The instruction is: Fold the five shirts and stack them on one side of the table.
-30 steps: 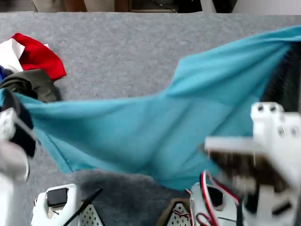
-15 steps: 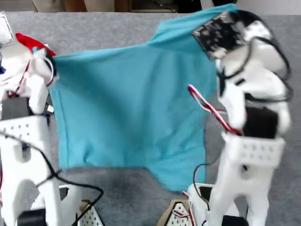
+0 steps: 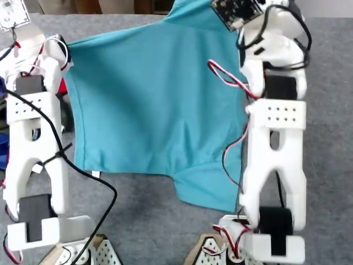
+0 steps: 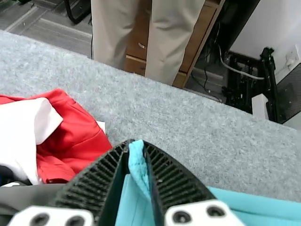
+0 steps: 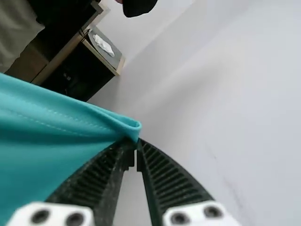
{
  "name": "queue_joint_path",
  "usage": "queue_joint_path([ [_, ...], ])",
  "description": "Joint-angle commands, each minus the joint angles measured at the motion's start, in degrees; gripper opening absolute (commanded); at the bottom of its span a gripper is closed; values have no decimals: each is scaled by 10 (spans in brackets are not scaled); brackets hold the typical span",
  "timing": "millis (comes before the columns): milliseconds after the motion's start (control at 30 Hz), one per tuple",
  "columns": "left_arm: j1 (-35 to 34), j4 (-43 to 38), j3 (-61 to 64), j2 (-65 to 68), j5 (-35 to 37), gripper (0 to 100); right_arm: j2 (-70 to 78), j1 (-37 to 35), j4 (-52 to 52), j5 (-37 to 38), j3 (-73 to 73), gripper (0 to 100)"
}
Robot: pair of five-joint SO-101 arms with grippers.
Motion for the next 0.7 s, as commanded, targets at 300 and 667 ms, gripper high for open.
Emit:
queue_joint_path([
  [300,22,-3,-71,79,4,20,130,5,25,-6,-129,4],
  [667,20,184,-89,78,1,20,5,4,353,37,-106,4],
])
